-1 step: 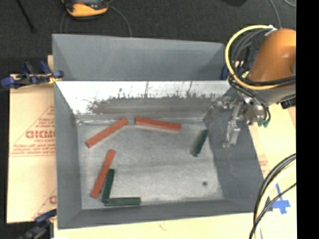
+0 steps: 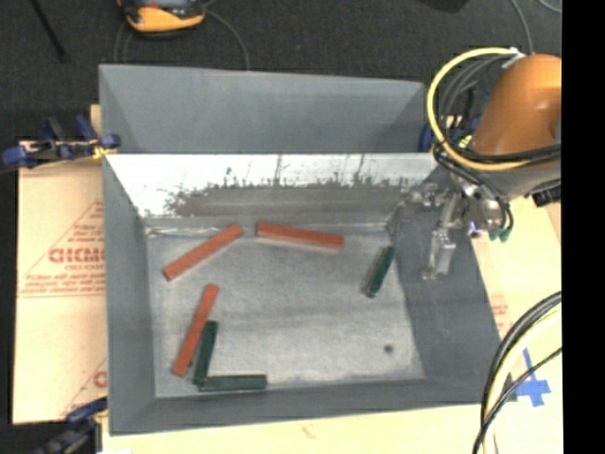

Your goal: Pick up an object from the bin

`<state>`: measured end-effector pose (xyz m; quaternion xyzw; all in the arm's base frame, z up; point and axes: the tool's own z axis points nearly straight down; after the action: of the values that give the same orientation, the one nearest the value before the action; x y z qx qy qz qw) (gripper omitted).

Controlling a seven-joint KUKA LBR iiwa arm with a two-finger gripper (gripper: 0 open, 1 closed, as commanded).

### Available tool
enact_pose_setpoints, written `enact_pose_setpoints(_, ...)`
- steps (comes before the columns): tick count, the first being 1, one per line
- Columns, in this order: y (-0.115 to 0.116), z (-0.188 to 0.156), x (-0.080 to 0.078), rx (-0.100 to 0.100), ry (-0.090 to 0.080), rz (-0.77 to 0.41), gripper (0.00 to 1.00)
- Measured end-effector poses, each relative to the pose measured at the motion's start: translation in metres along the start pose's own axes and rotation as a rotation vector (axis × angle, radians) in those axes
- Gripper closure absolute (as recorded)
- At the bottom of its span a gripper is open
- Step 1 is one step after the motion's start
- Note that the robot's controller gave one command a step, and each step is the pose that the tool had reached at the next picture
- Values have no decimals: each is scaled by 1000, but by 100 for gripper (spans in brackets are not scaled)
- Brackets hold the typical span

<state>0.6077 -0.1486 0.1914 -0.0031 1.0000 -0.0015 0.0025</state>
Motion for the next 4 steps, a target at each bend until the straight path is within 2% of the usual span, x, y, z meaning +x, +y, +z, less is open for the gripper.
enact_pose_setpoints(1, 4, 55, -21, 1, -7, -26, 0)
enact_pose_setpoints(2, 22, 81, -24, -2, 3, -258, 0)
enact_pose_setpoints(3, 11, 119, 19, 0, -7, -803, 100)
enact_pose_setpoints(4, 11, 119, 19, 0, -7, -803, 100)
